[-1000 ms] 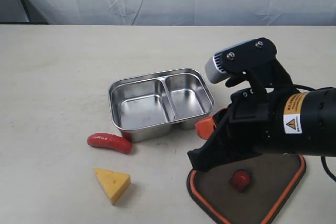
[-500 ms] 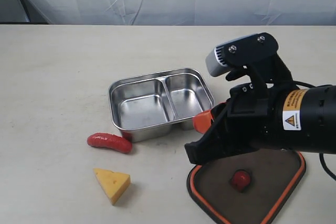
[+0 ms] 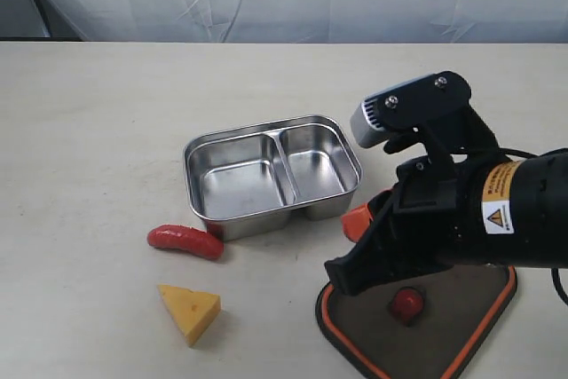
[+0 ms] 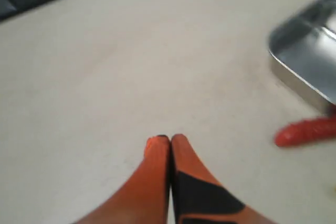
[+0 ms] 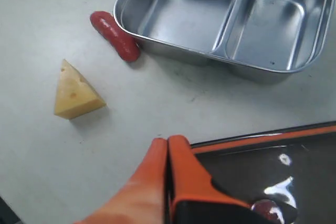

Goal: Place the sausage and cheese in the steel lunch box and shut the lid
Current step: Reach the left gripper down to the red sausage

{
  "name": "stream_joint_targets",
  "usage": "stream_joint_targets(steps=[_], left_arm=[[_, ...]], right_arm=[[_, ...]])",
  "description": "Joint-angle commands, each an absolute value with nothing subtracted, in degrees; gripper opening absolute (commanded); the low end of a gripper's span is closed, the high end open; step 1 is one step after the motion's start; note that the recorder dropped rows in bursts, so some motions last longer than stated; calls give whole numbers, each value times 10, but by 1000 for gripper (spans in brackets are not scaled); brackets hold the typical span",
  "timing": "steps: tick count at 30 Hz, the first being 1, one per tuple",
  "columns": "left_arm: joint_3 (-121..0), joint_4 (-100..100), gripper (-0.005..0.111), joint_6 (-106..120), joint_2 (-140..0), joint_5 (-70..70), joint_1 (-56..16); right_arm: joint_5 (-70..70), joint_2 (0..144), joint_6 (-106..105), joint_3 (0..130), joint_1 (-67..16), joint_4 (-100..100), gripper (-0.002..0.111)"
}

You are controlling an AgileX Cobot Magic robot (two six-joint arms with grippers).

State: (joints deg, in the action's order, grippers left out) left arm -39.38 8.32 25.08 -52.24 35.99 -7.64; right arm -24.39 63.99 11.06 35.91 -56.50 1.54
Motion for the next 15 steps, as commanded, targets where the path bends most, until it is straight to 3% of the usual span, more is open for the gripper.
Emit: stream_joint_targets(steps=[1,7,11,15], left_arm=[[-413,291,0,527,-616,413,-82],[-413,434,6,711,-705,405,-82],[-413,429,28,736,-765,406,-89],[-413,424,53,784,-826,398,-143]], right_arm=[[-261,622,153,358,-567,-37,0],[-284,591,214,358,-567,-104,0],[-296,574,251,358,-567,-144,0],[-301,563,282,358,-567,-175,0]])
